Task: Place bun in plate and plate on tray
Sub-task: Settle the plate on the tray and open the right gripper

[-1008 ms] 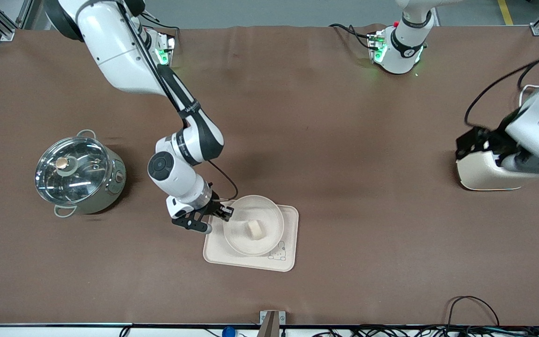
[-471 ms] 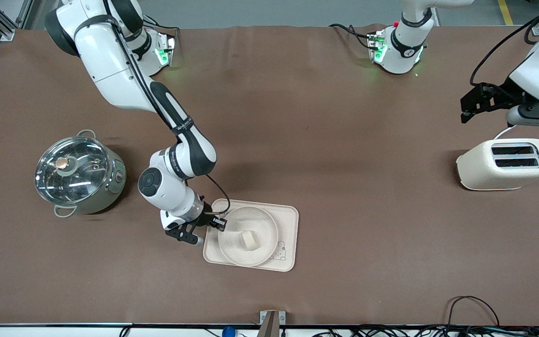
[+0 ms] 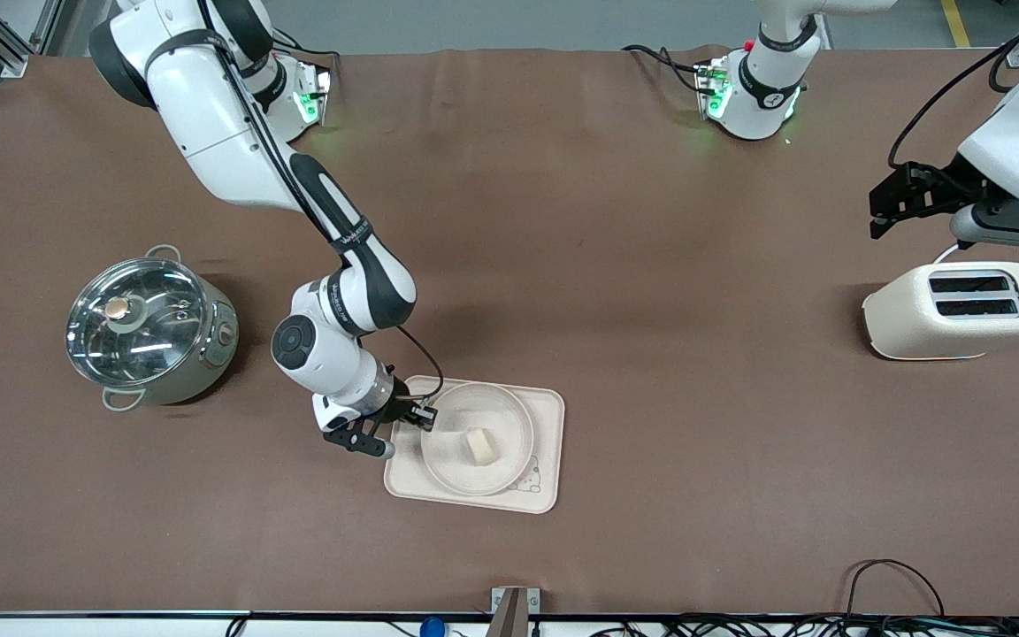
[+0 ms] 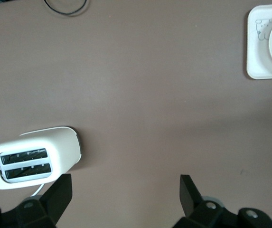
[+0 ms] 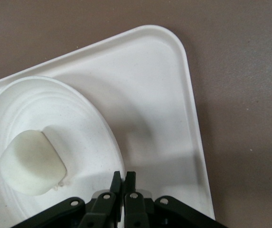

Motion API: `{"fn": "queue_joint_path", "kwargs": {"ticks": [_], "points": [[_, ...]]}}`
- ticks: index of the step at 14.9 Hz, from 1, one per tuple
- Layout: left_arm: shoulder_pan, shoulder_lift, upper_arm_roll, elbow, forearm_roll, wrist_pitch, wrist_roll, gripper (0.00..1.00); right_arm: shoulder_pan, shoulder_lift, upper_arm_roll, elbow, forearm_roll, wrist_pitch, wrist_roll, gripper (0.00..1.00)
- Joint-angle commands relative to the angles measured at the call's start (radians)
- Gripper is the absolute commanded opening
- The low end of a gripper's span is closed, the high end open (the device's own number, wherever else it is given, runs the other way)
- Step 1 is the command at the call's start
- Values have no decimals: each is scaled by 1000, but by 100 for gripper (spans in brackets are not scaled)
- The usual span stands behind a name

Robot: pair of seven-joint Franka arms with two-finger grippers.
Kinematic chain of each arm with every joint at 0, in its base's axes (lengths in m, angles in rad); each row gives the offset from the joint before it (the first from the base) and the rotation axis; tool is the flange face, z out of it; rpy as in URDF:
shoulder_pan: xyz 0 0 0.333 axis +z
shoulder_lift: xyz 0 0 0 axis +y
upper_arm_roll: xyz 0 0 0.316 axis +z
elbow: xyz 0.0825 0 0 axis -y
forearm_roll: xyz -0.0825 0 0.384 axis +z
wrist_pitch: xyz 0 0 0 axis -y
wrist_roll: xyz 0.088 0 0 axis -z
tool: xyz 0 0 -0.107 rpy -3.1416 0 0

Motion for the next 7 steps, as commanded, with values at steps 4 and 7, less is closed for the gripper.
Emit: {"fn": "queue_joint_path", "kwargs": {"ticks": [4,7], "points": [[3,13,10,40,14,-3,7,100,-7,-10,13,-20,19,18,-19,88],[4,13,12,41,5,-6,15,100,-10,-80,28,-15,22,-80,-20,100]]}}
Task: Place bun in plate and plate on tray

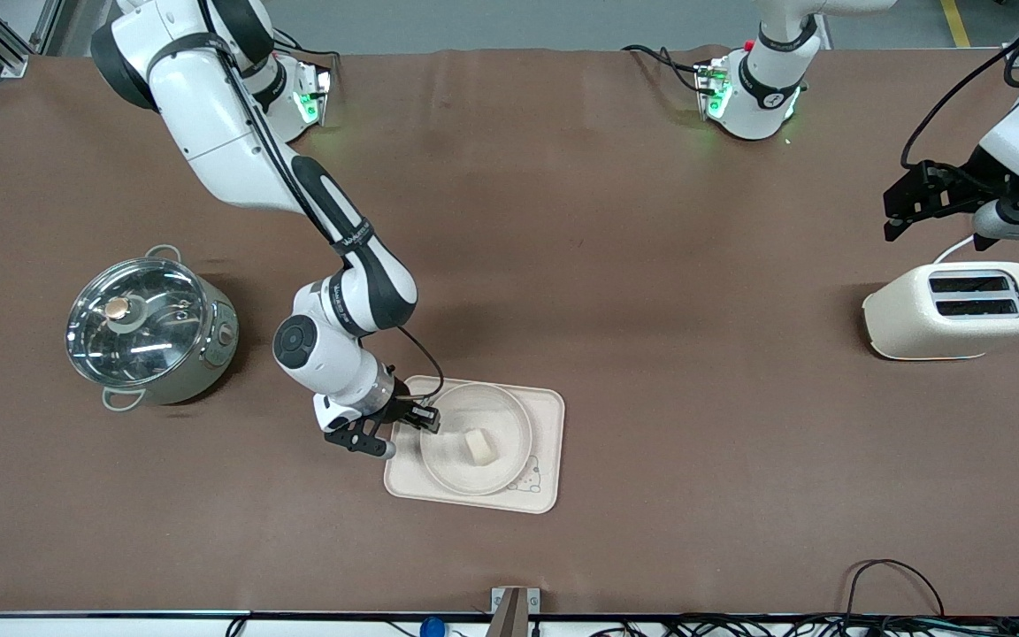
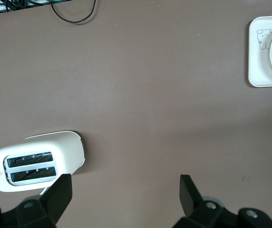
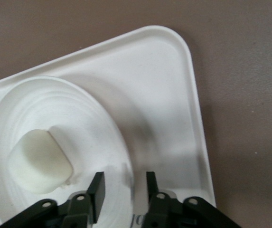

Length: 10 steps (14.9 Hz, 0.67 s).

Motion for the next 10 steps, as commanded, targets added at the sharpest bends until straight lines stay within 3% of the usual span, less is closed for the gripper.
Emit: {"fn": "queue_joint_path", "kwargs": {"ticks": [1,3,6,10], "points": [[-2,11,5,23,1,-9,9,100,-30,-103,38,-16,35,-144,-11,100],[-2,13,5,23,-19,-1,6,100,-64,-198,37,-22,52,-244,-11,100],[-2,23,5,25,-44,1,4,100,-143,-341,29,-25,28,-515,-54,100],[-2,25,7,25,-39,10,3,100,-245,-517,29,-39,-151,-796,-106,100]]}}
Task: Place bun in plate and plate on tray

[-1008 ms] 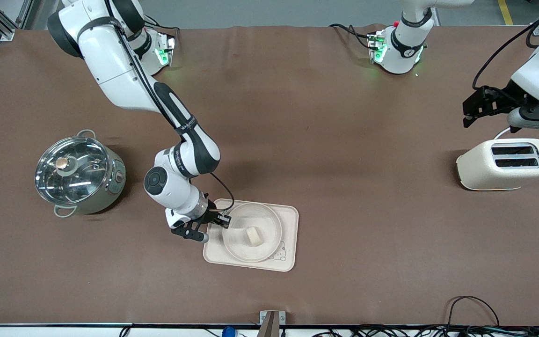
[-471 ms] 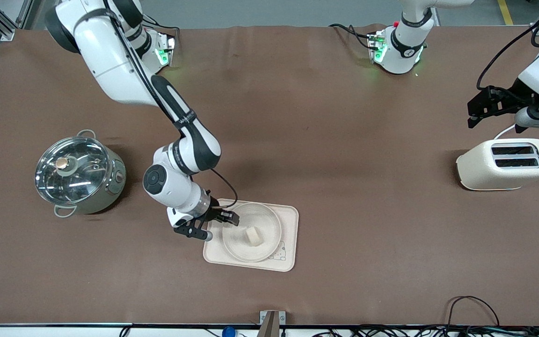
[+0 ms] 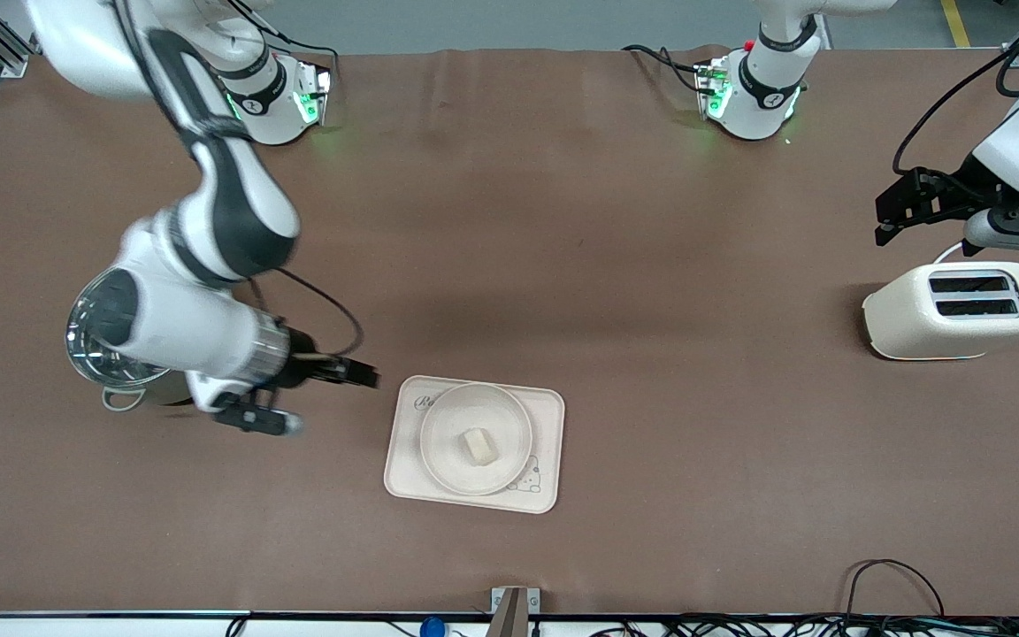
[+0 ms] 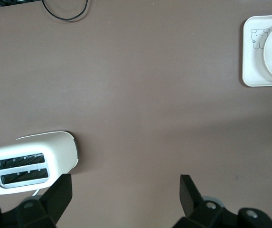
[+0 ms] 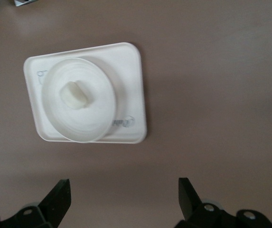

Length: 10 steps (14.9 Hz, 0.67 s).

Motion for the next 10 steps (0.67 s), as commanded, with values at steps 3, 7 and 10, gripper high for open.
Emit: {"fn": "queue_joint_path", "kwargs": {"ticks": [3,7,10], "points": [[0,8,7,21,-10,18,3,100,-122,-239,18,-114,-160,-191,-128,100],[33,8,5,21,-17,20,5,100,-232,-400,18,-157,-238,-292,-215,100],[33,8,5,21,-17,22,8,100,-229,-497,12,-159,-306,-375,-213,100]]}}
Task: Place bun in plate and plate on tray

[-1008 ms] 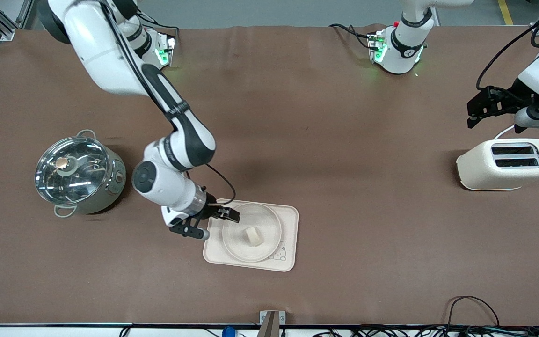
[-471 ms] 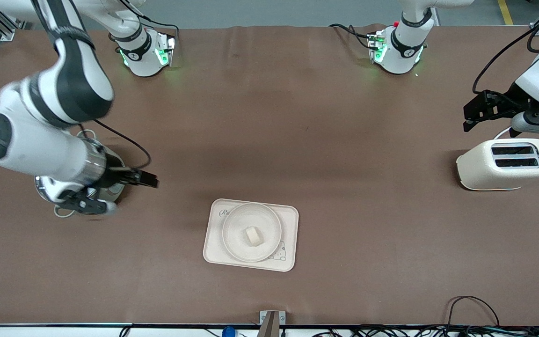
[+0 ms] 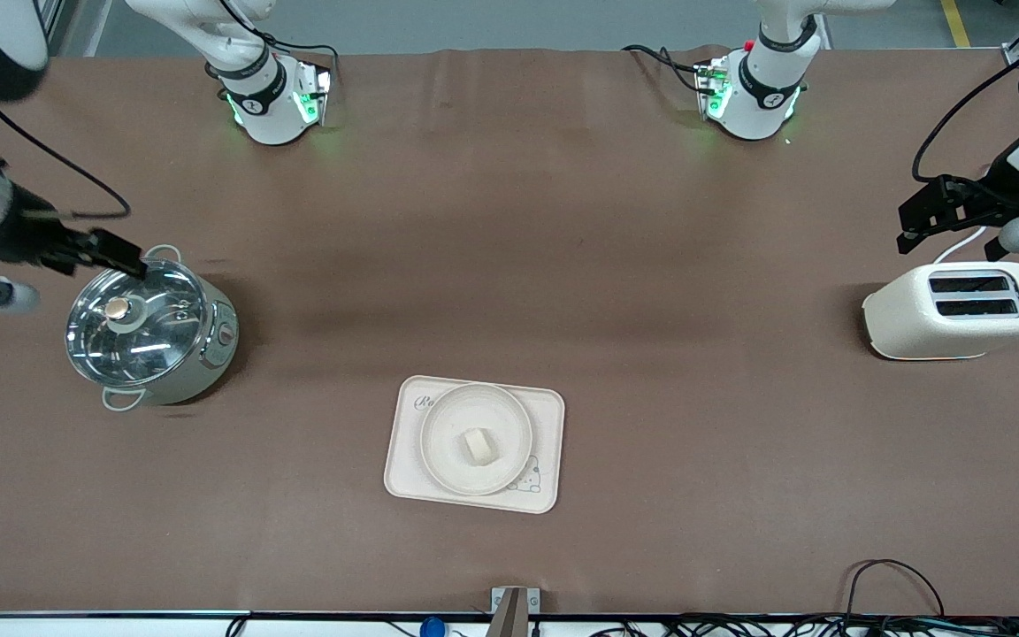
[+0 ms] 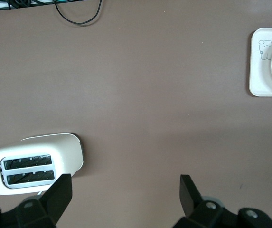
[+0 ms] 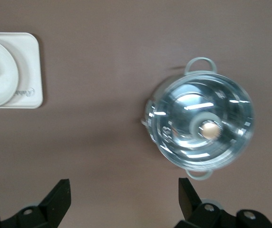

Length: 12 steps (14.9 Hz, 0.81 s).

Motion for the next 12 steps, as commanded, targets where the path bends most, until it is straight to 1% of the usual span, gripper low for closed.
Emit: {"fn": "queue_joint_path", "kwargs": {"ticks": [1,2,4,7,12], "points": [[-2,6,3,16,-17,0,13,100,-3,-88,14,-66,-65,-9,0,100],[-4,6,3,16,-15,0,16,100,-11,-88,11,-68,-65,-5,-1,100],[-4,6,2,16,-12,-1,16,100,-27,-87,-16,-72,-49,8,-6,100],[-2,6,3,19,-9,-3,7,100,-63,-85,-19,-69,-23,43,-70,100],[-4,7,3,21,-8,-4,6,100,-55,-84,-15,-62,-34,48,-75,100]]}}
